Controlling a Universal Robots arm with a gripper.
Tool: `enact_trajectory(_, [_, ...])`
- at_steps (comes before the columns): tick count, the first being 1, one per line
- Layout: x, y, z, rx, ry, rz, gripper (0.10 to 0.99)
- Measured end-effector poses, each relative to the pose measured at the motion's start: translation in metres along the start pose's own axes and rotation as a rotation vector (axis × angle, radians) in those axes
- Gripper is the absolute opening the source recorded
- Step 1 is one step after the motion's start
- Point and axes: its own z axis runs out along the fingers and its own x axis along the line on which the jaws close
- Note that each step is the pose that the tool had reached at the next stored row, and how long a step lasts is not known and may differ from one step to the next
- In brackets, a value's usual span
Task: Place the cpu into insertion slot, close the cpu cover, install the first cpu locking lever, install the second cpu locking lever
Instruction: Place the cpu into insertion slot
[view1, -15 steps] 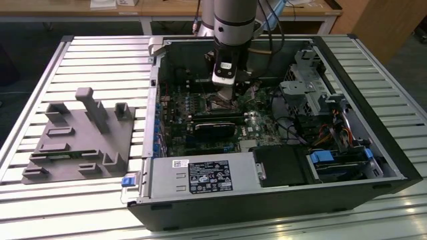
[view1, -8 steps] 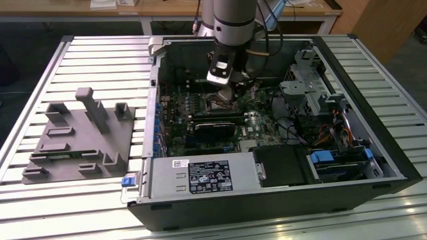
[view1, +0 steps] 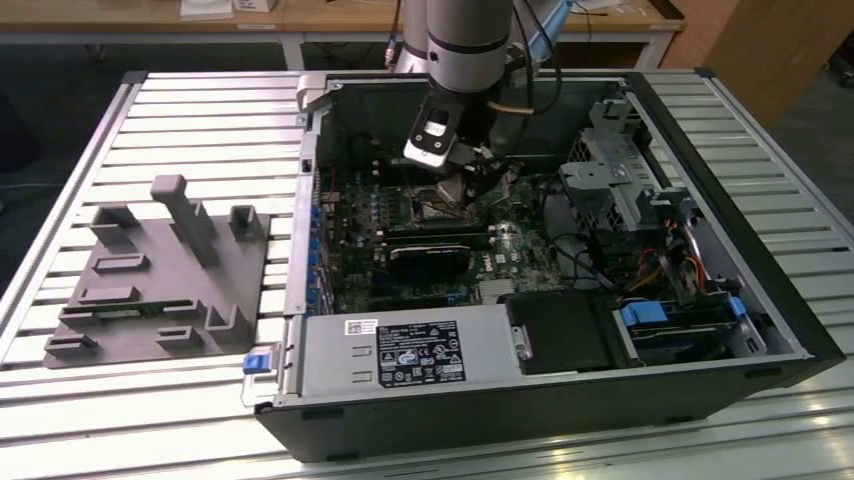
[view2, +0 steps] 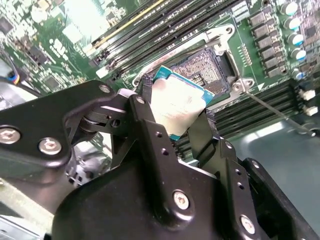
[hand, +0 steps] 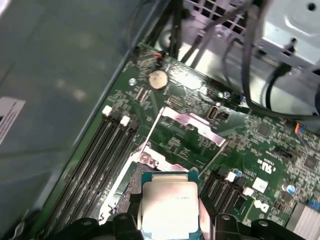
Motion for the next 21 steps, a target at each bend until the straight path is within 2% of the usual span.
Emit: enact_trajectory(21, [0.0000,-0.0002,0.0021,-0.006,-0.0276,0.310,0.537])
